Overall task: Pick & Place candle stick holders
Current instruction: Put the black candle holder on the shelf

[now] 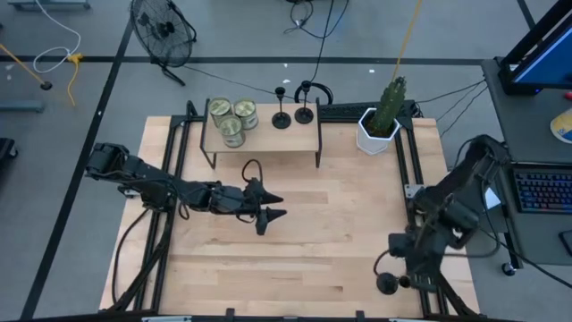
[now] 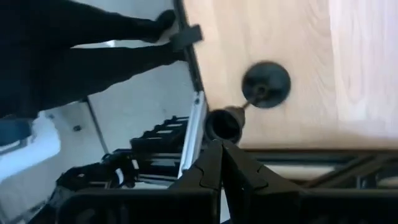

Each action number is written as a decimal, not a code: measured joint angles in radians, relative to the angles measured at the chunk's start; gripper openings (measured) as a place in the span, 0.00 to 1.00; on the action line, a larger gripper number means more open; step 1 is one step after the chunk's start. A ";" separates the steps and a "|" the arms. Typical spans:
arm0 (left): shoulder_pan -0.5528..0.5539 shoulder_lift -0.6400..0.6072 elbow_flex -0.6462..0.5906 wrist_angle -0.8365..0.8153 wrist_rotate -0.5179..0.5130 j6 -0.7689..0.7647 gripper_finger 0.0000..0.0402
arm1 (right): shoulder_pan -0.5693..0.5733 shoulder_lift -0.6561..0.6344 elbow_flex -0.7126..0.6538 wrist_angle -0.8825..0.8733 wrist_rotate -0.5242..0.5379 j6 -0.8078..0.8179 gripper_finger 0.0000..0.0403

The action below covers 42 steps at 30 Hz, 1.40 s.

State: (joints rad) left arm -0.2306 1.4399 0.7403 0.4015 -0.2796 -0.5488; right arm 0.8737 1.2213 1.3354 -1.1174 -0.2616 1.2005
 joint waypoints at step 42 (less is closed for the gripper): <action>0.000 0.000 0.000 -0.009 -0.011 0.025 0.60 | 0.051 0.001 -0.091 0.023 0.018 0.237 0.50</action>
State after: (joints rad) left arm -0.2306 1.4399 0.7399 0.3923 -0.2909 -0.5237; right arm 0.9249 1.2220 1.2440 -1.0946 -0.2436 1.4378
